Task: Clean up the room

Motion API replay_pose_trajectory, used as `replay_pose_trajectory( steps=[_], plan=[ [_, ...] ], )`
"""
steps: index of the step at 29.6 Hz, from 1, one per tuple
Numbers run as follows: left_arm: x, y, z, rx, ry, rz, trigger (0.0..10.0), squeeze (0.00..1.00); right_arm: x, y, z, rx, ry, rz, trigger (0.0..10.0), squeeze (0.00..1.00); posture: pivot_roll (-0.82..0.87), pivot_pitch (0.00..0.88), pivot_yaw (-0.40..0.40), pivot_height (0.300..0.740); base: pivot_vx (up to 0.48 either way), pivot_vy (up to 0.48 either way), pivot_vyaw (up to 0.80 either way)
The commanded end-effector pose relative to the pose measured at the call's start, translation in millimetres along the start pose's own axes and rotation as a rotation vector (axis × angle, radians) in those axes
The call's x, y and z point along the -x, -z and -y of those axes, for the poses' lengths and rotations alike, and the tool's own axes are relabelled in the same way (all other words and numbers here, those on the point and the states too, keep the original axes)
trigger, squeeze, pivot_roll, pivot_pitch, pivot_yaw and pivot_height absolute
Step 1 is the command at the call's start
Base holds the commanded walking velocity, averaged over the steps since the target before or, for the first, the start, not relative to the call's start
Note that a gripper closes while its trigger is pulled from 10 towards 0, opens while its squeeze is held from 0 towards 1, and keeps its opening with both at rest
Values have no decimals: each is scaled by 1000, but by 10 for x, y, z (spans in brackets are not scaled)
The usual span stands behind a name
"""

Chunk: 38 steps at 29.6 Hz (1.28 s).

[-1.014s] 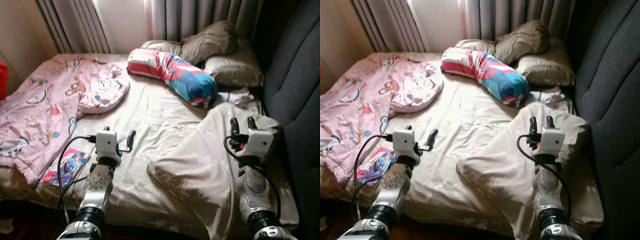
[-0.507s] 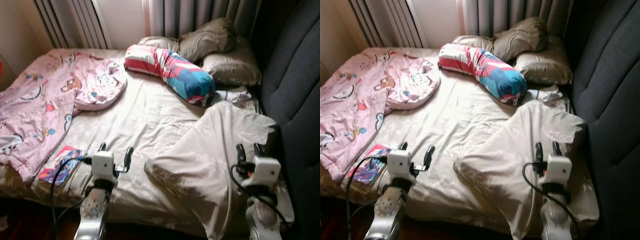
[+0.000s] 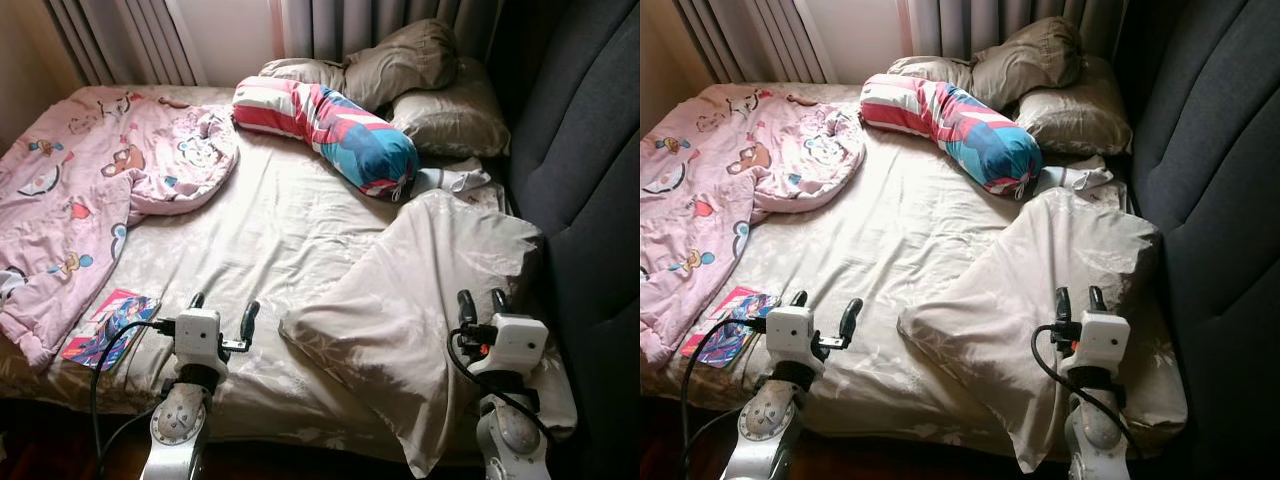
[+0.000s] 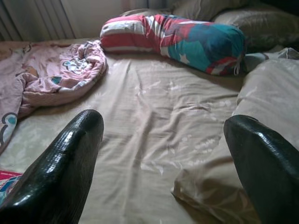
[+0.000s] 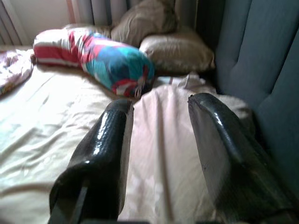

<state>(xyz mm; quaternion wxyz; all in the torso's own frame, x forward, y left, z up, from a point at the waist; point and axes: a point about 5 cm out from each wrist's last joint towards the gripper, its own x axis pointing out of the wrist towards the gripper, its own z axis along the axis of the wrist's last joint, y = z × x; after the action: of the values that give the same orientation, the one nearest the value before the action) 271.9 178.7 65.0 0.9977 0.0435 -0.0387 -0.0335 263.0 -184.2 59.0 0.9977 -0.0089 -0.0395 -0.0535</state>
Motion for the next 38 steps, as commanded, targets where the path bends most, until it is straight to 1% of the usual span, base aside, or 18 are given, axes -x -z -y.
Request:
replay_pose_trajectory(
  steps=[1,4,6,9,11,14,17,24,26,28,34,38],
  plan=[
    [16,-23,-6,3,2,-1,10000,0,-5,-35,-28,-4,-2,0,10000,0,-102,104,32,726,0,0,0],
    [24,-33,1,4,7,-2,10000,0,-22,-21,-16,-7,10,-8,10000,0,-104,93,49,706,0,0,0],
    [6,-38,28,1,35,-4,10000,0,-32,-30,-17,-10,17,-8,10000,0,-123,94,53,691,0,0,0],
    [-23,-41,34,1,41,-13,10000,0,-21,-66,-5,2,24,1,10000,0,-139,88,57,666,0,0,0],
    [-42,-51,48,4,45,-13,10000,0,-7,-78,22,-4,39,6,10000,0,-150,93,59,666,0,0,0],
    [-50,-51,97,11,63,-17,10000,0,12,-59,44,15,36,-1,10000,0,-158,97,60,666,0,0,0],
    [-45,-41,176,24,82,-21,10000,0,37,-72,73,14,45,-5,10000,0,-180,104,47,666,0,0,0],
    [-53,-51,233,40,77,-18,10000,0,46,-68,113,23,35,-31,10000,0,-171,117,29,666,0,0,0],
    [-51,-60,248,42,77,-16,10000,0,27,-67,112,26,28,-39,10000,0,-163,125,21,652,0,0,0],
    [-38,-58,238,42,72,-16,10000,0,19,-73,99,26,21,-35,10000,0,-158,128,17,642,0,0,0],
    [1,-46,184,36,49,-23,10000,0,-1,-92,47,24,-5,-33,10000,0,-145,140,12,642,0,0,0],
    [10,-58,165,36,44,-22,10000,0,-6,-88,25,4,-12,-39,10000,0,-141,146,16,642,0,0,0]
  ],
)
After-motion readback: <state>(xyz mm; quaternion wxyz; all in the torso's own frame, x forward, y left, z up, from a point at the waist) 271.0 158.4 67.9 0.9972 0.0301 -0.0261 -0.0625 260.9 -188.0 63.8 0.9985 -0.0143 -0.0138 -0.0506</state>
